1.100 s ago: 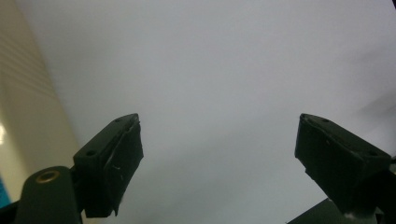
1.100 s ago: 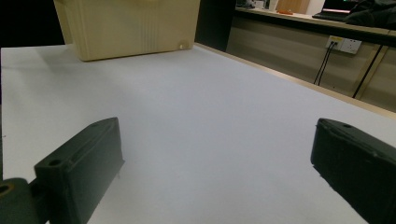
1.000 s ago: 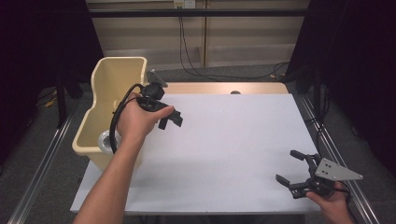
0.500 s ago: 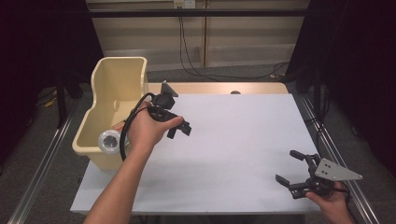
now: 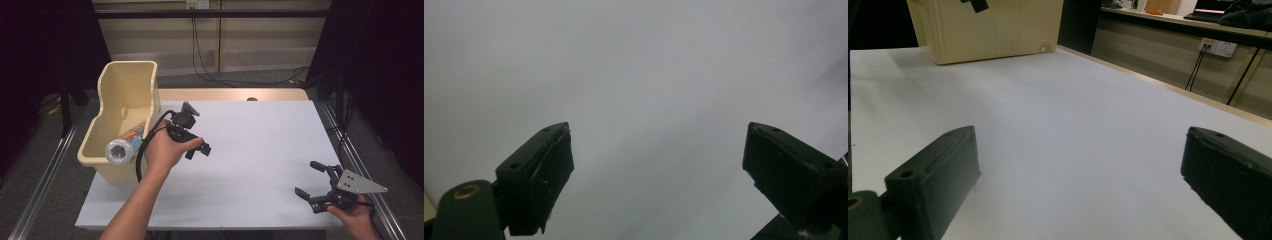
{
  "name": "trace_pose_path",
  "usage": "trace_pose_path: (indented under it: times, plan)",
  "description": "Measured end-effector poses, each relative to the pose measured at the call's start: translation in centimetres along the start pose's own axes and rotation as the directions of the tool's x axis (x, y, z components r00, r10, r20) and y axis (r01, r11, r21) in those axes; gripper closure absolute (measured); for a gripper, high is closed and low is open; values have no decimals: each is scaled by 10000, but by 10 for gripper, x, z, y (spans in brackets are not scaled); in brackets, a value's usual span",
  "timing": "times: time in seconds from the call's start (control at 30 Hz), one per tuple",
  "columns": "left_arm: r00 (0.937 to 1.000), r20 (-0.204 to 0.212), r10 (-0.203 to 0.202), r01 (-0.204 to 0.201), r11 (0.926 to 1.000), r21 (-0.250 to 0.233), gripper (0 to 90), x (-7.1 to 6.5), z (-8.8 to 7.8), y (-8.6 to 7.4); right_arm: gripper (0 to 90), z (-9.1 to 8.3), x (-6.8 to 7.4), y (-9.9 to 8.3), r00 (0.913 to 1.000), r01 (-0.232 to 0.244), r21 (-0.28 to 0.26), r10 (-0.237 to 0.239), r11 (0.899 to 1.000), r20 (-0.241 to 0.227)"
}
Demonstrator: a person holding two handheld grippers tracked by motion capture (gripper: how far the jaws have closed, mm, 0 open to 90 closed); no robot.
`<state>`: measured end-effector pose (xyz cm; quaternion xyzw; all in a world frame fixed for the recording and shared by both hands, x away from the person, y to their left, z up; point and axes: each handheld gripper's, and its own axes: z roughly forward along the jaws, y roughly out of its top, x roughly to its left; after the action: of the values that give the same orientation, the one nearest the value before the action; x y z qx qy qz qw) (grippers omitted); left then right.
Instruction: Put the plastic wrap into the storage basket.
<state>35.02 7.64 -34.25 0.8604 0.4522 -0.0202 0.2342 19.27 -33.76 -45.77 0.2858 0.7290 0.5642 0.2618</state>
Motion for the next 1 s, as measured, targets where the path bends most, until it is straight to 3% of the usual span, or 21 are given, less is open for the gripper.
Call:
trace_pose_path:
  times: [0.1, 0.3, 0.53, 0.7, 0.83, 1.0]
  plan:
    - [9997, -71, 242, -242, 9997, 21, 128, -3, 6, -3, 14, 0, 0, 0, 10000, -9, -9, 9, 10000, -3]
    - [9979, 296, 574, -573, 9984, -36, 131, -7, 17, -10, 14, 0, 0, 0, 10000, -4, 9, 4, 10000, 0]
    - [9933, 453, 1065, -1060, 9943, -135, 131, -15, 30, -20, 13, 0, 0, 0, 10000, 16, 35, -15, 10000, -24]
    - [9874, 584, 1472, -1424, 9867, -781, 132, -19, 38, -28, 13, 0, 0, -1, 10000, 45, 45, -45, 10000, -17]
    - [9861, 765, 1477, -1367, 9816, -1330, 134, -19, 48, -38, 13, 0, 0, -1, 10000, 18, 37, -17, 10000, -19]
    - [9841, 834, 1568, -1368, 9687, -2069, 134, -18, 59, -51, 13, 1, 0, -1, 10000, 35, 34, -35, 10000, -47]
